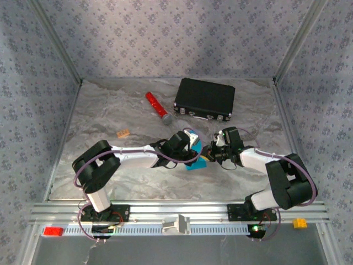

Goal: Fold a paper plane with a square sheet of paper (pick it up from the middle)

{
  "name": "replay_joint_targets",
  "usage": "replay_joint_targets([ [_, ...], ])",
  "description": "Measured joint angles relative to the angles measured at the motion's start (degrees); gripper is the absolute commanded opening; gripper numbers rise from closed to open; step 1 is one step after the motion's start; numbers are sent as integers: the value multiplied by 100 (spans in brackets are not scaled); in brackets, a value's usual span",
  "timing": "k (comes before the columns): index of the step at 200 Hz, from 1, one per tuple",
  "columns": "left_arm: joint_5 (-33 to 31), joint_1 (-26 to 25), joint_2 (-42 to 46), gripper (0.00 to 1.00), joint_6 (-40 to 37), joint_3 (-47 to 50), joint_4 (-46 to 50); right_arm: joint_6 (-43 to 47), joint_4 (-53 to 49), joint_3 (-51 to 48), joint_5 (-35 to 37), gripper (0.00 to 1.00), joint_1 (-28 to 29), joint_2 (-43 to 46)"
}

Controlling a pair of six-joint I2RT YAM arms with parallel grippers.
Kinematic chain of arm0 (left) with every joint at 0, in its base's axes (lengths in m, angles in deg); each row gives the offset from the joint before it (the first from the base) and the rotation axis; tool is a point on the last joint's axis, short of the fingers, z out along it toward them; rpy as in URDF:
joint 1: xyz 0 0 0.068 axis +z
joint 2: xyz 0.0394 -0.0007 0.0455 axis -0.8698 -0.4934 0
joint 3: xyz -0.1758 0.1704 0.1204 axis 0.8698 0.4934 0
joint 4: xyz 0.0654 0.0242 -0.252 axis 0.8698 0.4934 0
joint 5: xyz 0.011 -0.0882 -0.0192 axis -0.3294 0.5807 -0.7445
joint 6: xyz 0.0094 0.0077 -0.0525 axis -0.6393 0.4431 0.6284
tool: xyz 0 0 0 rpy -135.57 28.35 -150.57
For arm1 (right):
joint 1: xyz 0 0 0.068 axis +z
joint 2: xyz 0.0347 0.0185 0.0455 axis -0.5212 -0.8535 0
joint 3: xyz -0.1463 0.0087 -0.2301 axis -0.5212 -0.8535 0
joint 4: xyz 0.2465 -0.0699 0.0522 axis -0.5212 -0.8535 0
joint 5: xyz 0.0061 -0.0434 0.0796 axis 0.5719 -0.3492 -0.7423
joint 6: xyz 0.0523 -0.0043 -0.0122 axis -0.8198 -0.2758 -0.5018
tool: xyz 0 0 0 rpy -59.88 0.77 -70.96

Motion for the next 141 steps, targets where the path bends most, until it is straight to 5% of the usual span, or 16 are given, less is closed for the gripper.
replay_joint_targets([
  [141,597,339,-219,4,94,33,-33,542,-984,319,590,3,271,-560],
])
